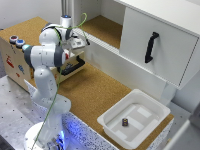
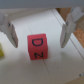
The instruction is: Place the grasped pink object in the drawer
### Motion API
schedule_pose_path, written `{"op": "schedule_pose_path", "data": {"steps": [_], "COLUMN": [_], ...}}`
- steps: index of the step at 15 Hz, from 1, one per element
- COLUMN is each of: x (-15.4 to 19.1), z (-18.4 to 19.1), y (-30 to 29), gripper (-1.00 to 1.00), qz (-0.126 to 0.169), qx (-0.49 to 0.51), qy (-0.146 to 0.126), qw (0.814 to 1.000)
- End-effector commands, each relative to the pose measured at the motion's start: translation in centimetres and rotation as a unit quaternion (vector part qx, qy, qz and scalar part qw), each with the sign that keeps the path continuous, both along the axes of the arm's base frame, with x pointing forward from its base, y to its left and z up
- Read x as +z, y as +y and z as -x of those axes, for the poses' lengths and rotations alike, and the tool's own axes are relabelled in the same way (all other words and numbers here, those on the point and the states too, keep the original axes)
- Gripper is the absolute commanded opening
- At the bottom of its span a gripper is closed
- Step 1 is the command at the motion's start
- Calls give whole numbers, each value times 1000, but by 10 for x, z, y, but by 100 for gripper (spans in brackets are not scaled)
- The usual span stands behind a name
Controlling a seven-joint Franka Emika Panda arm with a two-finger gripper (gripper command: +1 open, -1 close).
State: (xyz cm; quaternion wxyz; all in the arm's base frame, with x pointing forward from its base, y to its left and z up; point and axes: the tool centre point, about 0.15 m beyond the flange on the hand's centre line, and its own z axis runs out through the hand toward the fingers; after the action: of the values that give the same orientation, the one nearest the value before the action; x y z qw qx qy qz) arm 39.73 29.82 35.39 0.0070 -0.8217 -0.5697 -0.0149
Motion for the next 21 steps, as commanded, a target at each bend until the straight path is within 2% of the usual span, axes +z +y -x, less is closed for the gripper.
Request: {"op": "schedule_pose_path", "data": {"steps": [1, 4, 6, 12, 15, 19, 21], "x": [76, 103, 111, 112, 100, 84, 82], "z": [17, 21, 16, 19, 31, 43, 47], "y": [-11, -24, -41, -120, -164, -213, -239], "gripper": [100, 100, 100, 100, 100, 100, 100], "qz": [-17, -34, -52, -100, -93, -69, -55], "qx": [-61, -119, -188, -408, -491, -559, -578], "qy": [-9, -25, -22, -1, 14, 17, 10], "qw": [998, 992, 980, 907, 866, 826, 814]}}
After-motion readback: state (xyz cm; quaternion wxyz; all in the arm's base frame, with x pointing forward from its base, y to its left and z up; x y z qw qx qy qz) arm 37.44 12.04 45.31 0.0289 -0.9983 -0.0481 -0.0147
